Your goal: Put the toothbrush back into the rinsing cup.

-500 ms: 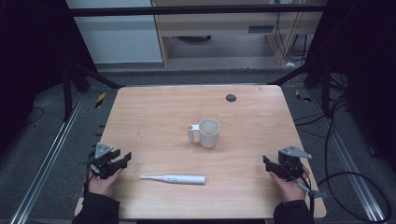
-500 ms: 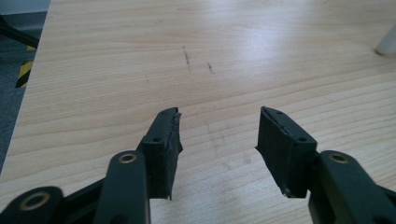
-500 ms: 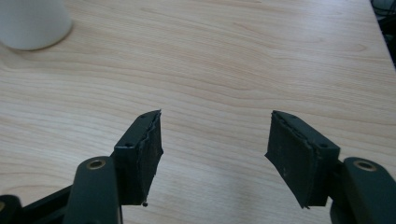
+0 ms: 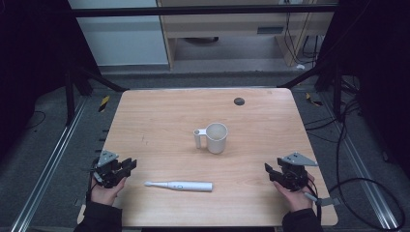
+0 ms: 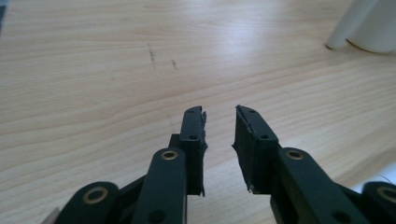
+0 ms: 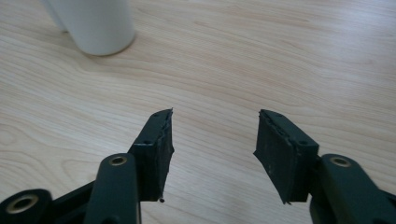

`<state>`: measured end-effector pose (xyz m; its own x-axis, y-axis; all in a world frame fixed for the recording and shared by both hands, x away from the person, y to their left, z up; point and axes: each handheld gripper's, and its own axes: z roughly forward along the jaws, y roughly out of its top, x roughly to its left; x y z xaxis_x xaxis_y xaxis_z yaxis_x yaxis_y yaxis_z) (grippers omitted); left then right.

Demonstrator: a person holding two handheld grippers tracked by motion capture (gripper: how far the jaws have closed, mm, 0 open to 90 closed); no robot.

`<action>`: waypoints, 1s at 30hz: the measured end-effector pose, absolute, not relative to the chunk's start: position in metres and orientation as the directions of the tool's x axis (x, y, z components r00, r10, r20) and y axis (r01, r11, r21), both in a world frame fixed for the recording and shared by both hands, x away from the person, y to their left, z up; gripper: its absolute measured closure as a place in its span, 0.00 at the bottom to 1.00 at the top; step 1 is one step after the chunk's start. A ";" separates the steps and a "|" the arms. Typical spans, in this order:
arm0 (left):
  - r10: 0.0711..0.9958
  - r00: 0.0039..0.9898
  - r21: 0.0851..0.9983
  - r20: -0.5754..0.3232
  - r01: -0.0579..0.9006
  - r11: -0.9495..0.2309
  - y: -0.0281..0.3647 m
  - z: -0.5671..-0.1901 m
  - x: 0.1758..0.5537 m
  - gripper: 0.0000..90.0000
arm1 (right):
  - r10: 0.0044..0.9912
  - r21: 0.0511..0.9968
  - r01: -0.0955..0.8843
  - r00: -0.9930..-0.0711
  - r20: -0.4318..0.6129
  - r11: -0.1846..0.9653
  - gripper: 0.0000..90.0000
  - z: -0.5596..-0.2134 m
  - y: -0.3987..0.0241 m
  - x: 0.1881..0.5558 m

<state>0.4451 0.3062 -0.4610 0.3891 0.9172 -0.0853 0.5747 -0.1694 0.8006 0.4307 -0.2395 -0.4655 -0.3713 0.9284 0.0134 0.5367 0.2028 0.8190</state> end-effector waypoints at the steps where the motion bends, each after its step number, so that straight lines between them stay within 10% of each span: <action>1: 0.913 0.398 0.796 -0.087 0.578 -0.176 0.305 -0.461 0.444 0.82 | 0.925 0.819 0.539 -0.378 0.028 0.195 0.54 -0.464 -0.237 0.430; 30: 0.796 0.598 0.709 -0.094 0.602 -0.368 0.253 -0.465 0.420 0.99 | 0.809 0.788 0.531 -0.583 0.074 0.311 0.81 -0.459 -0.161 0.432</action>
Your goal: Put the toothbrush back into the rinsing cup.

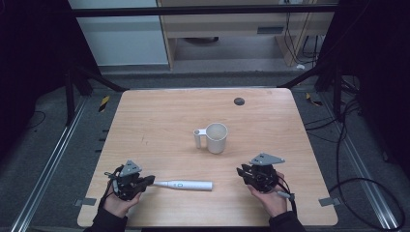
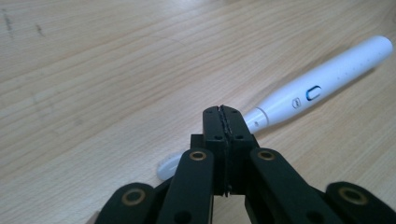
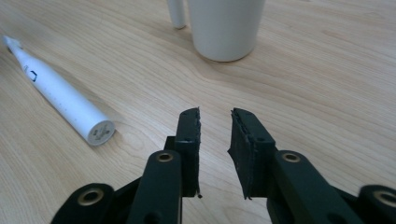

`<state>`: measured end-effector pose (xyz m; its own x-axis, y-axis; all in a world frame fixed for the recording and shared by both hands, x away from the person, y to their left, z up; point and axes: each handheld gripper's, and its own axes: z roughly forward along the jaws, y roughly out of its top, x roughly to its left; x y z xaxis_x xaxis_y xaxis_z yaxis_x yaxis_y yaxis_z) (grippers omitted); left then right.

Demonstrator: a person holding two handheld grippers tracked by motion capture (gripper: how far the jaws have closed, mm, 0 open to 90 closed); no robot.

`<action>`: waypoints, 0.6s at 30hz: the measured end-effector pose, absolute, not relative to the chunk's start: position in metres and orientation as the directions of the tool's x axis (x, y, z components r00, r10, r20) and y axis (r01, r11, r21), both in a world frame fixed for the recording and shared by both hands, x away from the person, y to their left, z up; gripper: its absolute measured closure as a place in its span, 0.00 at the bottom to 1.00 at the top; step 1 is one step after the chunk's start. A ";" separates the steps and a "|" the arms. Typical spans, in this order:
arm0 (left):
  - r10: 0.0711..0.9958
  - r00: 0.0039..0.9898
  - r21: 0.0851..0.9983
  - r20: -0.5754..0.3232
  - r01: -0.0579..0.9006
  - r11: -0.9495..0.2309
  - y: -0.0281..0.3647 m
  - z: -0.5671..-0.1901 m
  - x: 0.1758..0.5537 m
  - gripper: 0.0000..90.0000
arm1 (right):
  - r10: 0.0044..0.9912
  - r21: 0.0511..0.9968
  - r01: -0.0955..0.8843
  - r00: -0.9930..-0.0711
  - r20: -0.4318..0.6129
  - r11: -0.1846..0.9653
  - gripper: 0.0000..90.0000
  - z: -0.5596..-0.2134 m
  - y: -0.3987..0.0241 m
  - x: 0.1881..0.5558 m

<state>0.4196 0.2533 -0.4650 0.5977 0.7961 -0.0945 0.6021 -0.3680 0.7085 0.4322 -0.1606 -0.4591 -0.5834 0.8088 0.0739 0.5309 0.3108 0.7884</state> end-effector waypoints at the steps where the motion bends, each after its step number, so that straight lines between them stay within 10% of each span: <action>1: 0.791 0.604 0.703 -0.094 0.603 -0.377 0.252 -0.466 0.419 0.99 | 0.807 0.786 0.533 -0.586 0.075 0.314 0.83 -0.459 -0.159 0.433; 18: 0.755 0.650 0.649 -0.089 0.613 -0.451 0.236 -0.476 0.418 0.99 | 0.759 0.778 0.522 -0.645 0.093 0.348 1.00 -0.466 -0.112 0.443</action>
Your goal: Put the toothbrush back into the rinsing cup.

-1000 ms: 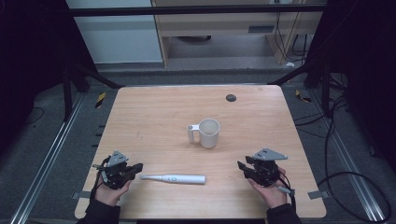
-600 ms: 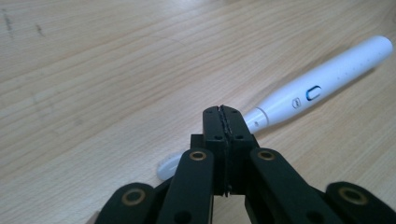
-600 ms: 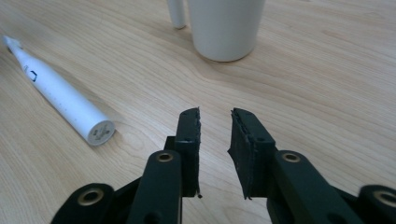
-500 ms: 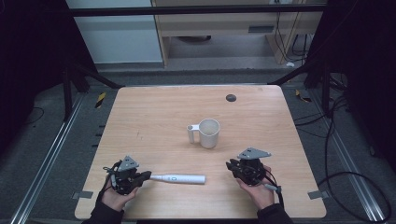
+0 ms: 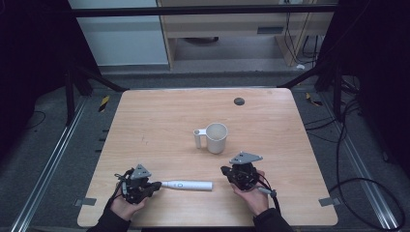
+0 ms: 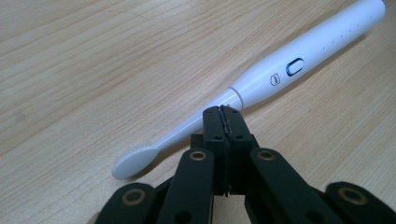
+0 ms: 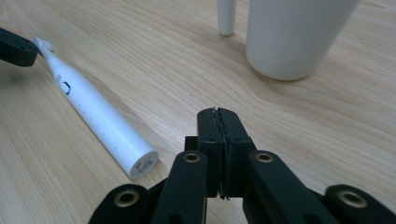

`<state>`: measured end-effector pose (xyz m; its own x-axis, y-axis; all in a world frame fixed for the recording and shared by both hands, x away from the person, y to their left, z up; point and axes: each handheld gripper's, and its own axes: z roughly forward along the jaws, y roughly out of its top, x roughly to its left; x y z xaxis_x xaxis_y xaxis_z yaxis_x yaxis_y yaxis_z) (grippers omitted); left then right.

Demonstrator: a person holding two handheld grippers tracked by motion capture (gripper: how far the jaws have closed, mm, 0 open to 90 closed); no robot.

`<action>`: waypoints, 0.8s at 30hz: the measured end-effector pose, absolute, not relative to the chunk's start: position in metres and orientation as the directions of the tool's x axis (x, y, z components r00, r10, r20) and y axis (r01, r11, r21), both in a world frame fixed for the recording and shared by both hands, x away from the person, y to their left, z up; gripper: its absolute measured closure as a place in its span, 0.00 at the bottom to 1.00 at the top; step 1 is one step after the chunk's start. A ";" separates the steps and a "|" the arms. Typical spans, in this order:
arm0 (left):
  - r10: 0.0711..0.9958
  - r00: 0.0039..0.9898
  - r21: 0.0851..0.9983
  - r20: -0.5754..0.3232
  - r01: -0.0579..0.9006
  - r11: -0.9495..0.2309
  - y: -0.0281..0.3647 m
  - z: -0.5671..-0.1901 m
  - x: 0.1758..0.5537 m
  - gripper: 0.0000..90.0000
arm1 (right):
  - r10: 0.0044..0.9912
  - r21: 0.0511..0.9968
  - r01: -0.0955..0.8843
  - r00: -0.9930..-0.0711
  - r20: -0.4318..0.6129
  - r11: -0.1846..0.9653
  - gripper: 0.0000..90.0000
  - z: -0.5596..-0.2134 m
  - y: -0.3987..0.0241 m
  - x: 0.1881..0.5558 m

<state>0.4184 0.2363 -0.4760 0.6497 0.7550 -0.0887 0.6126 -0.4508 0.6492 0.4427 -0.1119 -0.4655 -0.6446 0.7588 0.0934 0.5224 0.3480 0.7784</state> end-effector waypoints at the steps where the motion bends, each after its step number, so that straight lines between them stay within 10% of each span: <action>1: 0.754 0.651 0.647 -0.088 0.613 -0.454 0.236 -0.477 0.419 0.99 | 0.757 0.781 0.520 -0.647 0.095 0.347 1.00 -0.466 -0.110 0.443; 24: 0.750 0.657 0.635 -0.081 0.614 -0.469 0.232 -0.483 0.429 0.99 | 0.714 0.742 0.538 -0.691 0.116 0.400 1.00 -0.482 -0.079 0.444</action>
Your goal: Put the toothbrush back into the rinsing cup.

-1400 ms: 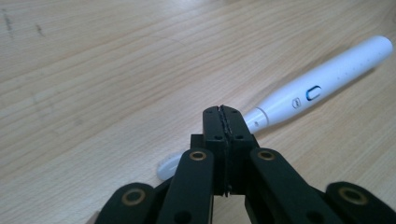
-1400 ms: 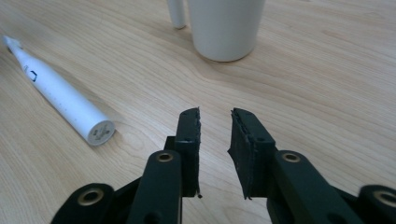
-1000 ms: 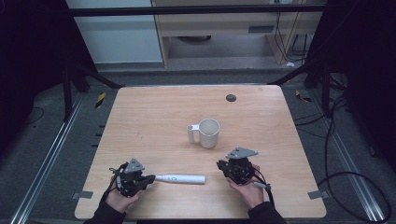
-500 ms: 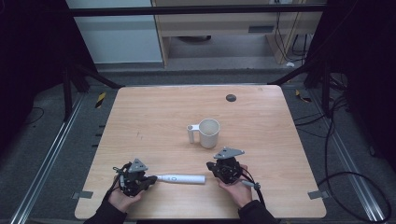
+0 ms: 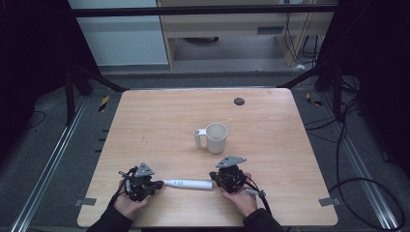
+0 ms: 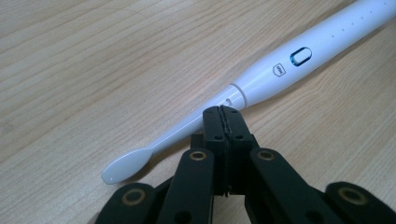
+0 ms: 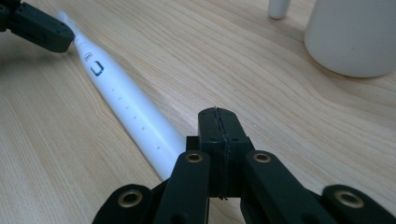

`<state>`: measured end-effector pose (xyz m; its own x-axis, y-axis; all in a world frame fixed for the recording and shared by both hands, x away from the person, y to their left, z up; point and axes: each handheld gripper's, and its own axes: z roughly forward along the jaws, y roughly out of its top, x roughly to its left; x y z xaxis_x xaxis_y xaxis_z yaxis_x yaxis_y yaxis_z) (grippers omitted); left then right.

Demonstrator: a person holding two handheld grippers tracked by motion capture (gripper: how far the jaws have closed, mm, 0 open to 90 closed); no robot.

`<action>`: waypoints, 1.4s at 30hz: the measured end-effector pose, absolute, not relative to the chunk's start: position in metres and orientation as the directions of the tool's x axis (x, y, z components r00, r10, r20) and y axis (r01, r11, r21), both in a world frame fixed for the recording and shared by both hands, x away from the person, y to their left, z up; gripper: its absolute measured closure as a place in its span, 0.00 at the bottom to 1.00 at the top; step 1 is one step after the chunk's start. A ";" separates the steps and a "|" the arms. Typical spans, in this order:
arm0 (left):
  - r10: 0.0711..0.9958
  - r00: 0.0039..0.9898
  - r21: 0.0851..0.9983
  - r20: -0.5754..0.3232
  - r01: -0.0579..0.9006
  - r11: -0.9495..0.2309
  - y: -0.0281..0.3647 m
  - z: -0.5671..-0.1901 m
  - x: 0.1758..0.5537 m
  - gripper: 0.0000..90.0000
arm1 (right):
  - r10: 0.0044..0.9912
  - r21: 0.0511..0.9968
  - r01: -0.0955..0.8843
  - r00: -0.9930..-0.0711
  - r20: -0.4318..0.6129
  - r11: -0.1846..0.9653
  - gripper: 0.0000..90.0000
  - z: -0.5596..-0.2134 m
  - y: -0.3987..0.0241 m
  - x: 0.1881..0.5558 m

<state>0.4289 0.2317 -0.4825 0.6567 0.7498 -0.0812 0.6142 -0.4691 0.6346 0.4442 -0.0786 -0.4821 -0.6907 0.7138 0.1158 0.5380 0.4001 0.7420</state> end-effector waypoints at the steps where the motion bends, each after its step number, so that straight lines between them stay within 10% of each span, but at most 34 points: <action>1: 0.752 0.653 0.638 -0.083 0.615 -0.463 0.231 -0.483 0.429 0.99 | 0.710 0.741 0.536 -0.694 0.115 0.404 1.00 -0.482 -0.078 0.444; 42: 0.786 0.616 0.655 -0.052 0.615 -0.438 0.223 -0.484 0.457 0.99 | 0.656 0.717 0.542 -0.738 0.157 0.438 1.00 -0.488 -0.059 0.433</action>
<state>0.4567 0.2227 -0.4844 0.6155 0.7864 -0.0516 0.6151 -0.4384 0.6554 0.4332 -0.0592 -0.4884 -0.7382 0.6561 0.1569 0.5420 0.4383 0.7170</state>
